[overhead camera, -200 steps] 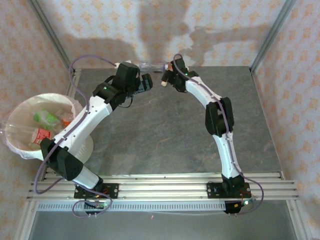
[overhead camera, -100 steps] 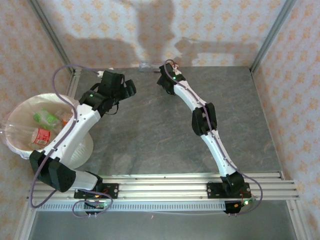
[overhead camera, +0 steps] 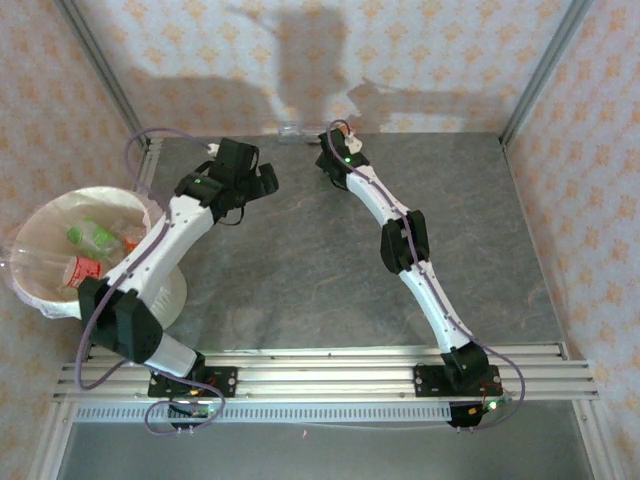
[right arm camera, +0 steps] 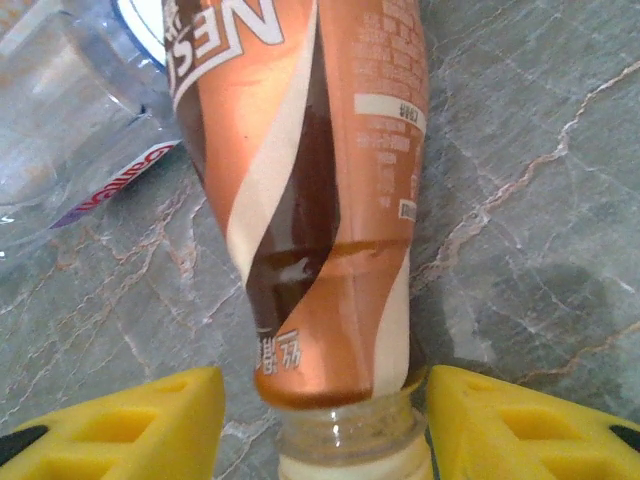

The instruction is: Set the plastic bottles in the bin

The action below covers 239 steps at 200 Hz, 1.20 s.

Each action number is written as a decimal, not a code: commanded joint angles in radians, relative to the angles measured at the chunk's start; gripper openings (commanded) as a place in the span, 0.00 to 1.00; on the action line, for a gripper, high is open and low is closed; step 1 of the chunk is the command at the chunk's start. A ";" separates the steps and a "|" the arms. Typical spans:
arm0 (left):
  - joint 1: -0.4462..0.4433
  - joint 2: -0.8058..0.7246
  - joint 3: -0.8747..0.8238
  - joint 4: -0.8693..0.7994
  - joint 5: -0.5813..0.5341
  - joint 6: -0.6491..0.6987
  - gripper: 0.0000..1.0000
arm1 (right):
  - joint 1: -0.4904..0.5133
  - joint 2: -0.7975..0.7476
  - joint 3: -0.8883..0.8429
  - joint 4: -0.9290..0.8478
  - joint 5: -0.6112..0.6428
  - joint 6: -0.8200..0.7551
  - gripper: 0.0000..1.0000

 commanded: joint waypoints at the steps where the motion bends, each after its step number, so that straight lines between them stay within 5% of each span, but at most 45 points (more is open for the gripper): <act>1: 0.005 0.024 0.039 0.011 0.026 0.003 1.00 | -0.029 0.043 0.003 -0.038 0.022 -0.021 0.47; 36: 0.004 0.027 0.035 0.020 0.043 -0.007 1.00 | -0.027 -0.027 -0.036 -0.063 0.014 -0.081 0.25; 61: 0.005 0.011 -0.003 0.061 0.111 -0.007 1.00 | -0.017 -0.158 -0.161 -0.044 -0.015 -0.151 0.20; 102: 0.005 -0.035 -0.105 0.185 0.232 -0.046 1.00 | 0.003 -0.566 -0.780 0.254 -0.114 -0.179 0.18; 150: -0.002 -0.067 -0.231 0.472 0.503 -0.127 1.00 | 0.002 -1.034 -1.393 0.476 -0.261 -0.229 0.18; 197: -0.088 -0.002 -0.214 0.655 0.639 -0.177 1.00 | 0.003 -1.390 -1.719 0.551 -0.360 -0.324 0.17; 239: -0.122 0.107 -0.179 0.846 0.749 -0.264 1.00 | 0.005 -1.547 -1.839 0.631 -0.531 -0.354 0.17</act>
